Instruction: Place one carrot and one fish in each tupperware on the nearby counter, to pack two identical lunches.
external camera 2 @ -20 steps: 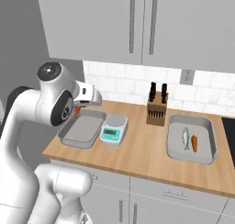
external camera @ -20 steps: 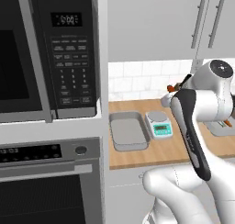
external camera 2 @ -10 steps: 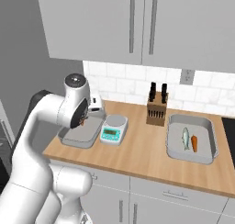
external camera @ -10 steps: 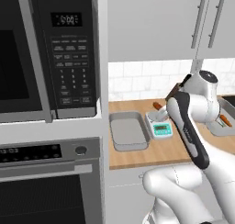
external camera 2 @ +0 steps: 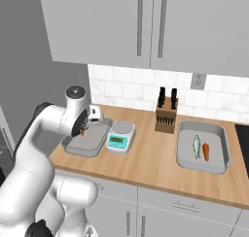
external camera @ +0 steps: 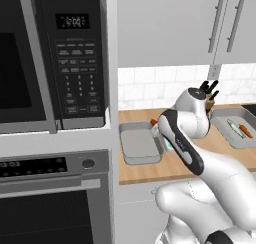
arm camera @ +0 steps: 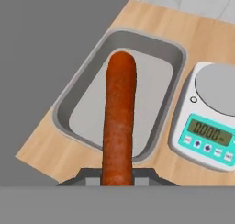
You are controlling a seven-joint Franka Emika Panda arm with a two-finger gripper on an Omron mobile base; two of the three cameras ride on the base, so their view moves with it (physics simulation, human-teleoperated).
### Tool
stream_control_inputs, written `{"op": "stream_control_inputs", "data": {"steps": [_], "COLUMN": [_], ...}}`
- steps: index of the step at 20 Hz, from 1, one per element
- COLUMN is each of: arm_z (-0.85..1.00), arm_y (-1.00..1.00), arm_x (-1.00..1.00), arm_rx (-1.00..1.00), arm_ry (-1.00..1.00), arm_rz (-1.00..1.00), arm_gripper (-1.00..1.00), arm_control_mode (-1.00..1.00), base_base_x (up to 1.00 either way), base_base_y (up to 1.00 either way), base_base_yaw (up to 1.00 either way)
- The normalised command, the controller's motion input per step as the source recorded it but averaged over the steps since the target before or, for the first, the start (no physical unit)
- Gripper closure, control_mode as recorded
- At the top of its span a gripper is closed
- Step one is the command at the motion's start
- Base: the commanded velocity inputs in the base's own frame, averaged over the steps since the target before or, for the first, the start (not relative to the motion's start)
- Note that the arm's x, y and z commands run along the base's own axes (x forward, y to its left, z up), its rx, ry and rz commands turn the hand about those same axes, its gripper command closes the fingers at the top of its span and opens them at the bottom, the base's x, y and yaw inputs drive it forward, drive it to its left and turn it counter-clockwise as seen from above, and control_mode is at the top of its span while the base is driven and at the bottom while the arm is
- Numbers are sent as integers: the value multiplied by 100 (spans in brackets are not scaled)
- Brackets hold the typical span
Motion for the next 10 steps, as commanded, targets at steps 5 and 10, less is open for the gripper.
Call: {"op": "stream_control_inputs", "data": {"steps": [5, 10], "arm_z": [-38, -53], "arm_y": [0, 0], "arm_x": [54, 40], "arm_rx": [0, 0], "arm_ry": [0, 0], "arm_rz": [0, 0], "arm_gripper": [100, 100], "arm_control_mode": [-100, -100], "base_base_x": [0, 0], "base_base_y": [0, 0], "base_base_yaw": [0, 0]}}
